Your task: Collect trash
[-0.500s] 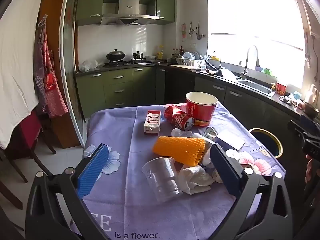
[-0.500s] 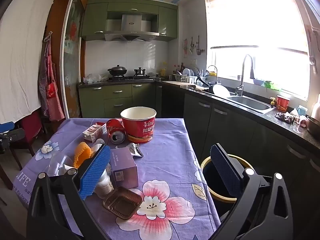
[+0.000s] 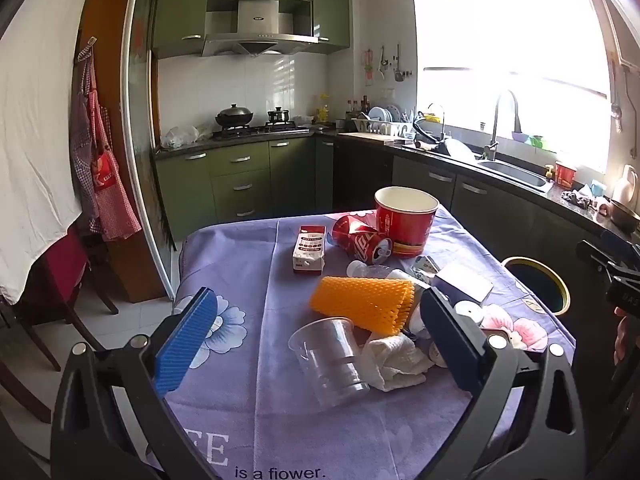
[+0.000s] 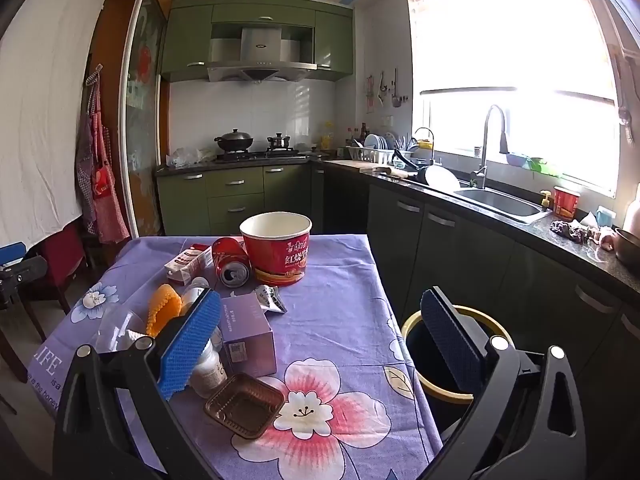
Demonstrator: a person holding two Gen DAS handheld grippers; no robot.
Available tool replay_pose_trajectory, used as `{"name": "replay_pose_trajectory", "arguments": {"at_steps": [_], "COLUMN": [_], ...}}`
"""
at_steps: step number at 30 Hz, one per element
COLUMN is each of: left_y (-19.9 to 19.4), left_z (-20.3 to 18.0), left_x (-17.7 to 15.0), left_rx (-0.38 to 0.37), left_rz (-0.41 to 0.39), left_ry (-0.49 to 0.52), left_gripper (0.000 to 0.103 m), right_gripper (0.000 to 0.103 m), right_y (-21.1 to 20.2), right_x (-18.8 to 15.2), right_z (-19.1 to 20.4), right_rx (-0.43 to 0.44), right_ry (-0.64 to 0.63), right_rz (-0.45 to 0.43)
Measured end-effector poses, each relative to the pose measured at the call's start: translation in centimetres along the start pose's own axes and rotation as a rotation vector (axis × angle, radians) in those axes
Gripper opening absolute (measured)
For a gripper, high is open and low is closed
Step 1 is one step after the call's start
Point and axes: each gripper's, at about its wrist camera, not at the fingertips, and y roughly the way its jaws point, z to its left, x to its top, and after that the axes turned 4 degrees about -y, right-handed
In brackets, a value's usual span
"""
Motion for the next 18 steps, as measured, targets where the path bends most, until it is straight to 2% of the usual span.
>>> {"name": "replay_pose_trajectory", "arguments": {"at_steps": [18], "left_y": [0.53], "left_z": [-0.75], "left_x": [0.44], "left_rx": [-0.007], "left_rz": [0.008], "left_ry": [0.011], "left_gripper": [0.097], "right_gripper": [0.099], "right_y": [0.63], "right_x": [-0.28], "right_z": [0.13], "right_rx": [-0.006], "right_ry": [-0.004], "right_rz": [0.019]}}
